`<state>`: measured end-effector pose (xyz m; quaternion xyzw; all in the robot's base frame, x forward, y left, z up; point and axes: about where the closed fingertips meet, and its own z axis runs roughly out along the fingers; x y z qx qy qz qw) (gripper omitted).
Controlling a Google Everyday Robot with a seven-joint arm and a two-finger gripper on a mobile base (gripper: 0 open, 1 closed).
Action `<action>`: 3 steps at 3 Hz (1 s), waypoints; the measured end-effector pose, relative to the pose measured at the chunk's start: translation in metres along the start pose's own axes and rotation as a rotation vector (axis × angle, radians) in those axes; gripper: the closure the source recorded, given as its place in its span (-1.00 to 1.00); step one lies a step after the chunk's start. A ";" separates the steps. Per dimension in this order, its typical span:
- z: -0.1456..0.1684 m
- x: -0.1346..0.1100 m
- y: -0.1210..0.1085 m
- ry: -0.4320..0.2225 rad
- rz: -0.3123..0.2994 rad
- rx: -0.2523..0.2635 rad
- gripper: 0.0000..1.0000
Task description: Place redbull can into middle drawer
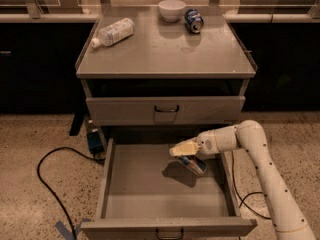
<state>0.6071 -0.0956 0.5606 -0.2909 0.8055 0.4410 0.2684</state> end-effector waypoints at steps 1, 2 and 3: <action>0.008 0.007 -0.004 0.000 0.013 -0.007 1.00; 0.042 0.035 -0.032 0.041 0.042 -0.006 1.00; 0.074 0.056 -0.061 0.112 0.045 0.000 1.00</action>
Offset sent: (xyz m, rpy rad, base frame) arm 0.0129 0.0217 -0.1302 -0.0503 0.1127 0.0095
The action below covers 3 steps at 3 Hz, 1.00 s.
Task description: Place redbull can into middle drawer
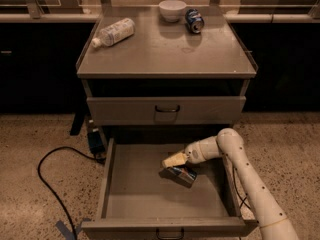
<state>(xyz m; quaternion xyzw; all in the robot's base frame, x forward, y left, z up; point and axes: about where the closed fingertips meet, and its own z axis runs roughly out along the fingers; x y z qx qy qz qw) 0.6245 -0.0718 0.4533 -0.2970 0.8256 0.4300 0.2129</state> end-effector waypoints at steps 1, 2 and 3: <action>0.026 0.017 -0.023 0.069 0.022 0.000 1.00; 0.040 0.035 -0.036 0.101 0.067 -0.008 1.00; 0.045 0.044 -0.042 0.048 0.118 -0.047 1.00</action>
Offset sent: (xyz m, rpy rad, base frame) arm 0.0008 0.0012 -0.0900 -0.0696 0.1639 0.0200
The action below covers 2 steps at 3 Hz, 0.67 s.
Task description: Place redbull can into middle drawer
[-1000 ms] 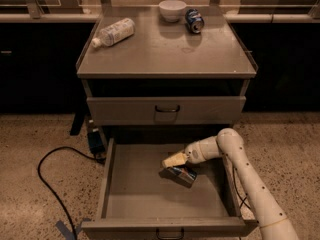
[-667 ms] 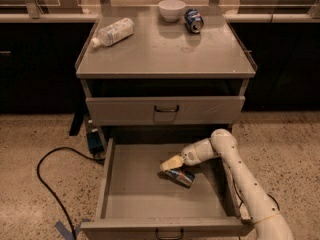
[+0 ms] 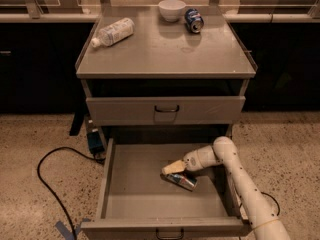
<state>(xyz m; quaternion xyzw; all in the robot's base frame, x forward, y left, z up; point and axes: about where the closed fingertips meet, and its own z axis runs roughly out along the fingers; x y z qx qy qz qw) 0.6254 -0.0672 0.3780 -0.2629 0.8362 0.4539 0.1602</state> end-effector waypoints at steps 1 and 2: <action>0.000 0.000 0.000 -0.001 0.001 -0.002 0.61; 0.000 0.000 0.000 -0.001 0.001 -0.002 0.15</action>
Offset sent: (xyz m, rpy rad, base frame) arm 0.0000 0.0002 0.0001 0.0020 0.0006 -0.0004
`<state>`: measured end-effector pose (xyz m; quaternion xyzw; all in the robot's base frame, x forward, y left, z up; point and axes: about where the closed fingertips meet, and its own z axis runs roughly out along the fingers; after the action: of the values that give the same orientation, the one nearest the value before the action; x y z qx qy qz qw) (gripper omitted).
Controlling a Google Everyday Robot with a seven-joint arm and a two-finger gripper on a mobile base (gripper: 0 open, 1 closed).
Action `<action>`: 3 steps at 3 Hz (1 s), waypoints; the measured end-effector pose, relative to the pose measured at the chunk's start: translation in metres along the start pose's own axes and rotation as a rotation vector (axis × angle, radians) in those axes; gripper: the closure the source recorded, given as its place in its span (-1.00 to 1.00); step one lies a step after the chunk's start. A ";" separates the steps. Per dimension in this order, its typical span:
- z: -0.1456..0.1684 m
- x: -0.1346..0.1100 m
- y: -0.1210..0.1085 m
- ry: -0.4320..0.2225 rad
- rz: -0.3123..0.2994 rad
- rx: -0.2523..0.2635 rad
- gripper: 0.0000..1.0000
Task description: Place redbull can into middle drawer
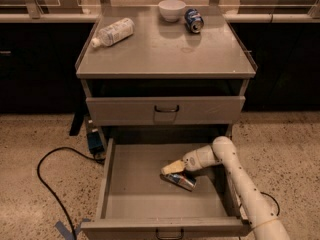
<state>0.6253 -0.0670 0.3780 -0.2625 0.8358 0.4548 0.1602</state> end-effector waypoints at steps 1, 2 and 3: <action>0.000 0.000 0.000 0.000 0.000 0.000 -0.28; 0.000 0.000 0.000 0.000 0.000 0.000 -0.79; 0.000 0.000 0.000 0.000 0.000 0.000 -1.00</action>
Offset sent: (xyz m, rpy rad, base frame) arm 0.0000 0.0000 0.0000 0.0000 0.0000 0.0000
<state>0.6253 -0.0669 0.3779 -0.2625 0.8358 0.4548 0.1602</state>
